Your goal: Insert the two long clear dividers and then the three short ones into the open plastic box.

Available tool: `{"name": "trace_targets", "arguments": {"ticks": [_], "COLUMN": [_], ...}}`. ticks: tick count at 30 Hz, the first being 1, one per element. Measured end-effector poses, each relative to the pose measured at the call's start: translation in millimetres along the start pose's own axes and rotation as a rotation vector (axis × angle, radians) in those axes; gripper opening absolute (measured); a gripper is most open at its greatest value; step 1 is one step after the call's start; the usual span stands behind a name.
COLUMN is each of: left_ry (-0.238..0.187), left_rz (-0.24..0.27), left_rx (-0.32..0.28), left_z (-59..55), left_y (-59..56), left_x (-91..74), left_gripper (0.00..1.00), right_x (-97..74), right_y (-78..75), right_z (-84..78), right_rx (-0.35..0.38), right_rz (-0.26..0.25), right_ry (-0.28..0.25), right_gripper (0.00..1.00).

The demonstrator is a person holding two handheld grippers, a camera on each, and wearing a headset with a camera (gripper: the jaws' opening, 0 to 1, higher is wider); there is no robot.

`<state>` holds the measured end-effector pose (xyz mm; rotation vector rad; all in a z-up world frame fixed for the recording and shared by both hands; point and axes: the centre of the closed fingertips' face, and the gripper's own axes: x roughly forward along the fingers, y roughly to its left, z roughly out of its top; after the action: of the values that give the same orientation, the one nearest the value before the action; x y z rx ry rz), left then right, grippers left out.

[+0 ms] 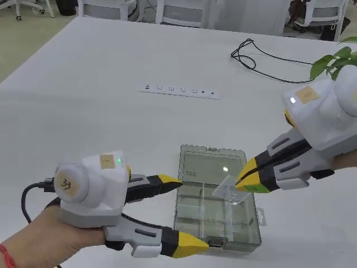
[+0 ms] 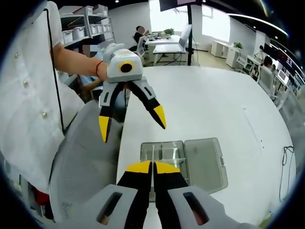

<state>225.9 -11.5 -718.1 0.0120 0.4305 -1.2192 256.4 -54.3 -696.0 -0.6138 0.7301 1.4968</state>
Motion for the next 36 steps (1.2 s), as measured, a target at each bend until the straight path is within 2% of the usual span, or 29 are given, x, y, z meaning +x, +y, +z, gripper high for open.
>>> {"name": "trace_targets", "arguments": {"ticks": [4,16,18,24,36], "left_ry": [0.005,0.018,0.021,0.022,0.021], "left_rz": [0.013,0.031,0.031,0.029,0.029], "left_rx": [0.001,-0.024,-0.027,-0.032,-0.037], "left_z": [-3.8,-13.1,-13.8,-14.2,-15.2], "left_y": [2.7,7.7,7.5,7.5,6.8], "left_x": [-1.8,-5.7,-6.0,-6.5,-6.0], "left_gripper": [0.84,0.99,1.0,1.0,1.0], "right_x": [8.4,28.8,35.6,40.8,45.4], "right_y": [-5.9,-12.6,-17.4,-19.1,-22.6], "right_z": [-3.8,-19.4,-27.4,-36.2,-43.6], "right_rx": [0.013,0.033,0.039,0.045,0.045], "right_rz": [-0.013,-0.019,-0.019,-0.023,-0.026], "right_ry": [0.001,-0.005,-0.003,0.017,0.02], "right_gripper": [0.03,0.03,0.03,0.03,0.03]}}
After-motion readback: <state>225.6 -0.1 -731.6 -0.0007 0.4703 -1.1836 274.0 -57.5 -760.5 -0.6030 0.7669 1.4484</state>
